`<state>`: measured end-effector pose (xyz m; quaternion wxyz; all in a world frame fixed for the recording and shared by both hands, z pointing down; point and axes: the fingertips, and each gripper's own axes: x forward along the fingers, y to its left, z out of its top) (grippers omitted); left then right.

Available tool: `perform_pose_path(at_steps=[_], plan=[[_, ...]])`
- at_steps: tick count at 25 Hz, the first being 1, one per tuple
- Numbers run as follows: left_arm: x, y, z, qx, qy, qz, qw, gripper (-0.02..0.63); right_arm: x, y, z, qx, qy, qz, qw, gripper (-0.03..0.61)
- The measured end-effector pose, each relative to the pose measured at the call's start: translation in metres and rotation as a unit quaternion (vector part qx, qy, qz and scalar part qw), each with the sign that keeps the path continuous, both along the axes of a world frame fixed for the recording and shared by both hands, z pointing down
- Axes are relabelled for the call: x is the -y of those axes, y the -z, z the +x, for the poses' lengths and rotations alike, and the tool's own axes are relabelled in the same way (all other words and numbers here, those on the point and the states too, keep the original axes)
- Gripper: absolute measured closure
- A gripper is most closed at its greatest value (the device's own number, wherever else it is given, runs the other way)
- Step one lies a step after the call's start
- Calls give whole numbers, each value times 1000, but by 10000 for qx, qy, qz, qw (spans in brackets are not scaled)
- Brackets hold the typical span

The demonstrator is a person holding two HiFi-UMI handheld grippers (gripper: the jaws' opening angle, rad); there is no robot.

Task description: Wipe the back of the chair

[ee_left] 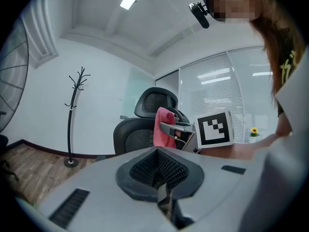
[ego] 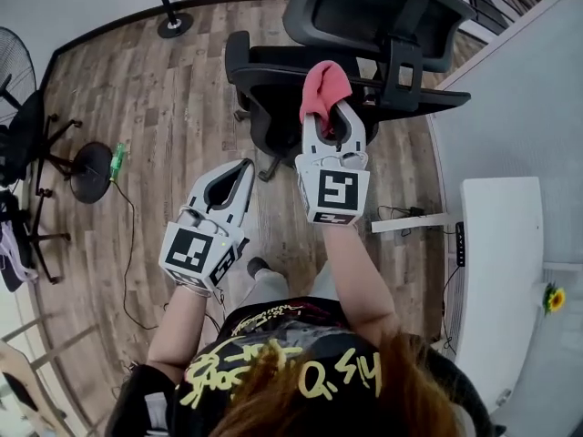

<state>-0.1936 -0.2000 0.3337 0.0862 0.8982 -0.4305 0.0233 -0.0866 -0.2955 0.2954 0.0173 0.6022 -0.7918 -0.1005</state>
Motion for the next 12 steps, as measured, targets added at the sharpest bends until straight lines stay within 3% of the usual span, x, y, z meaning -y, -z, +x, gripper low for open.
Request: perform_pose_path(at_steps=[12], plan=[[-1,-8,-48,9,403,-62,9992,620,12,-8,-77,-550,624,40,9965,517]])
